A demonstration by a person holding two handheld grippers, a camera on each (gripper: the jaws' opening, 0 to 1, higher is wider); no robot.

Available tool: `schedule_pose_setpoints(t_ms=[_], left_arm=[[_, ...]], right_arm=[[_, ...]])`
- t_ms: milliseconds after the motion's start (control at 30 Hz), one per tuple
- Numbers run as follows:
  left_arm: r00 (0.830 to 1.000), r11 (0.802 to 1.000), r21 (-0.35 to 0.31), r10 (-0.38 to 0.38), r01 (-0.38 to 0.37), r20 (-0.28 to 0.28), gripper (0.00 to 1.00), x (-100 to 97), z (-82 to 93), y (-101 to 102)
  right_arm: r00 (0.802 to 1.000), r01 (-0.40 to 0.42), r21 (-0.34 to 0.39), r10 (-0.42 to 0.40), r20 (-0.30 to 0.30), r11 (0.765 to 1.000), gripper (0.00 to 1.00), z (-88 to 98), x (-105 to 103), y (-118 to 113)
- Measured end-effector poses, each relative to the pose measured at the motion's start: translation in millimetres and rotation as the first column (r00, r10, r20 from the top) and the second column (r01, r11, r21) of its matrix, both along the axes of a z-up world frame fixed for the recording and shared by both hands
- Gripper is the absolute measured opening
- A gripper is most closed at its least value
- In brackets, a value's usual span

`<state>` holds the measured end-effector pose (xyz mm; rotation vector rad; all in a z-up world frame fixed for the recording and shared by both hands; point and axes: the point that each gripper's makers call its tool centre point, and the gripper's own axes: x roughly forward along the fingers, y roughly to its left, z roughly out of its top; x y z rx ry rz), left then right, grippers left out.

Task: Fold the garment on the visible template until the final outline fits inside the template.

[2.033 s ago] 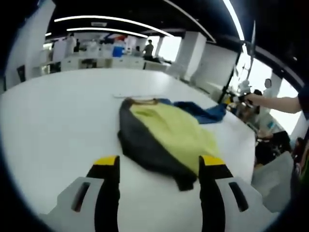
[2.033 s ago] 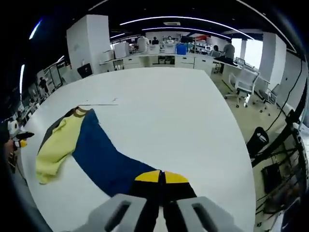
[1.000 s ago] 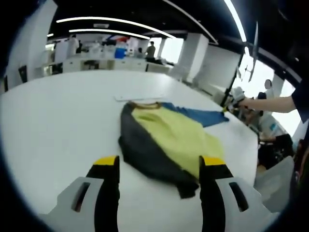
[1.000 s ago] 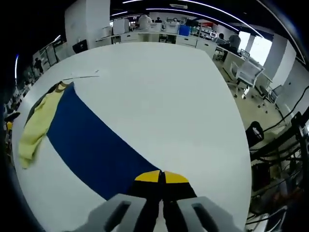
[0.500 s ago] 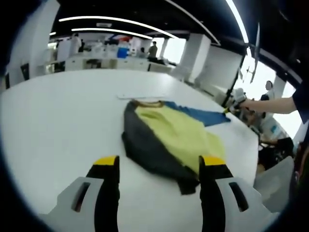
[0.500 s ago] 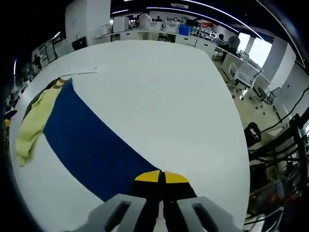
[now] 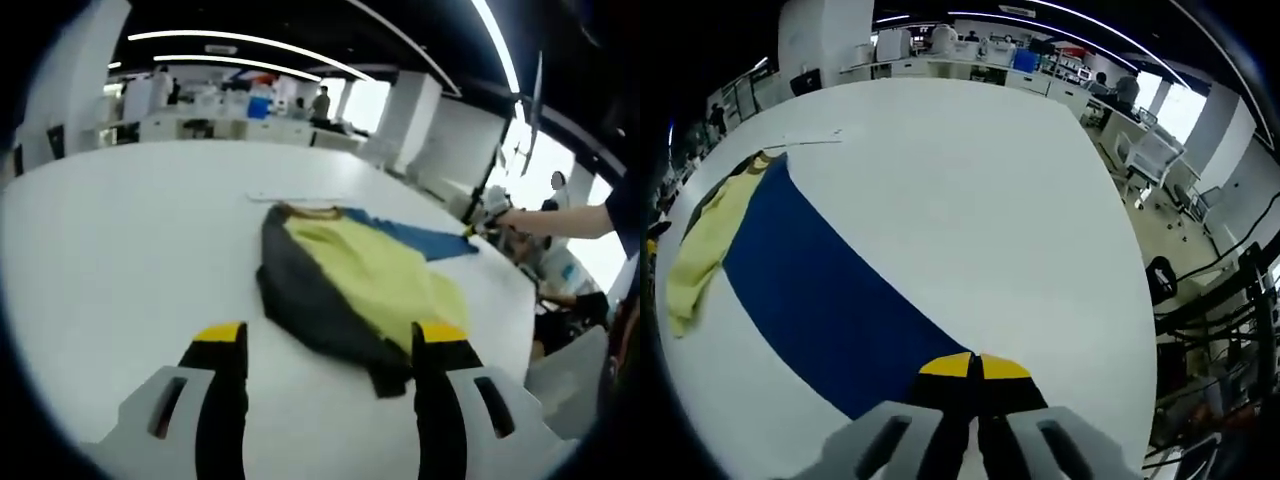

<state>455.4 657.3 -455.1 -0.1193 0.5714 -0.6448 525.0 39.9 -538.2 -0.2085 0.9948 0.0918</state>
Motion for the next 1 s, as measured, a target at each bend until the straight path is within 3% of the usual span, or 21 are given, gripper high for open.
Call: schedule_pose_setpoints(t_ms=[400,633,733,867,1000], left_arm=[[1.000,1.000,-0.004,0.010,-0.010,-0.007,0.63,-0.8,-1.1,4.2],[1.000,1.000,-0.010,0.002,-0.002,-0.003,0.63,-0.5,0.2,1.4],[1.000,1.000,-0.009,-0.003,0.003,-0.005,0.63,-1.4,-0.7,-0.5],[1.000,1.000,-0.019,-0.005,0.005,-0.001,0.63,-2.7,0.7,-1.1],[1.000,1.000,-0.026,-0.004,0.004,-0.003,0.63,-2.6,-0.5,-1.0]], right_arm=[[1.000,-0.019,-0.025,0.019,-0.001,1.000,0.02,-2.9,0.6,-4.8],[0.999,-0.011,0.000,0.011,0.046,1.000,0.24,9.6,1.0,-3.5],[0.997,-0.032,0.031,0.030,0.071,0.999,0.40,16.3,-3.4,6.5],[0.991,-0.070,0.083,0.060,0.119,0.994,0.50,23.5,-4.3,20.1],[0.985,-0.092,0.137,0.070,0.159,0.986,0.68,30.9,-9.8,39.2]])
